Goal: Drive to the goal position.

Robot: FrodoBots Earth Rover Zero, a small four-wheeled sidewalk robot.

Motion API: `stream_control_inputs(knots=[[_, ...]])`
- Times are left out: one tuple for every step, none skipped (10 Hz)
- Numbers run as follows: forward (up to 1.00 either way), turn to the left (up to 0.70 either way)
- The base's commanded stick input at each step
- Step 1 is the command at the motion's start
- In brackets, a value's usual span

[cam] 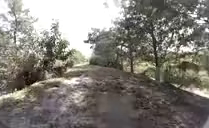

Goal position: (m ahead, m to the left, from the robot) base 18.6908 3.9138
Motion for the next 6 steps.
stream_control_inputs(knots=[[0.85,0.07],[0.85,0.34],[0.85,0.34],[0.85,0.3],[0.85,0.19],[0.85,0.0]])
